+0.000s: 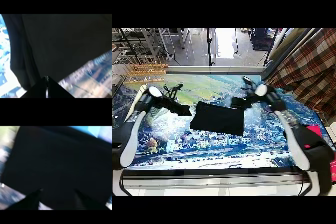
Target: Fold the clothes and pants, and hang the long-sleeved shirts on hangers.
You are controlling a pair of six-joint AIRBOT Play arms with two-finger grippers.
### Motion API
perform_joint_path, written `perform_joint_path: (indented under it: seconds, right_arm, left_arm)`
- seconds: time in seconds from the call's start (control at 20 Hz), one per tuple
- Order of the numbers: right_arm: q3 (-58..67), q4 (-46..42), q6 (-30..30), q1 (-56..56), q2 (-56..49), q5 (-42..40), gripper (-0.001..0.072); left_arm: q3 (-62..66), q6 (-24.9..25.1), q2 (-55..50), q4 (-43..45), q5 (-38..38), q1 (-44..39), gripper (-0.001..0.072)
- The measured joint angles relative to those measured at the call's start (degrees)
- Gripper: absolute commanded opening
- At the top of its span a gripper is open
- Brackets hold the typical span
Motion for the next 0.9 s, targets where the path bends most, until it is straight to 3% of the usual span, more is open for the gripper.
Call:
perform_joint_path:
  seconds: [0.1, 0.25, 0.45, 0.5, 0.55, 0.6, 0.65, 0.9]
  right_arm:
    - [-8.5, 3.6, -3.4, -3.7, 1.8, 1.4, 0.0701]
    - [-16.7, 12.0, -10.9, -7.6, 1.1, -1.6, 0.0702]
    - [-17.2, 20.9, -18.2, -9.8, -4.6, -4.4, 0.07]
    - [-15.9, 23.3, -19.5, -9.9, -6.3, -4.4, 0.062]
    - [-14.3, 25.4, -20.8, -9.7, -8.0, -4.5, 0.0423]
    - [-12.2, 26.3, -21.7, -9.2, -9.9, -4.6, 0.012]
    - [-9.9, 27.7, -22.1, -8.7, -11.5, -4.7, 0.0016]
    - [-1.7, 26.6, -17.5, -9.4, -9.8, -4.0, 0.0015]
  left_arm:
    - [0.3, -0.6, -2.8, 0.1, 1.8, -1.0, 0.0008]
    - [2.6, -1.1, -6.2, 0.2, 3.1, -1.9, 0.0007]
    - [7.2, -2.3, -9.5, 0.1, 3.8, -2.5, 0.0007]
    - [8.1, -2.5, -10.1, 0.1, 4.0, -2.6, 0.0008]
    - [8.8, -2.8, -10.7, 0.1, 4.0, -2.7, 0.0008]
    - [9.2, -3.0, -11.1, -0.2, 4.0, -2.8, 0.0008]
    - [9.6, -3.1, -11.4, -0.6, 4.0, -2.8, 0.0008]
    - [10.3, -3.4, -8.7, -3.7, -4.6, -2.4, 0.0006]
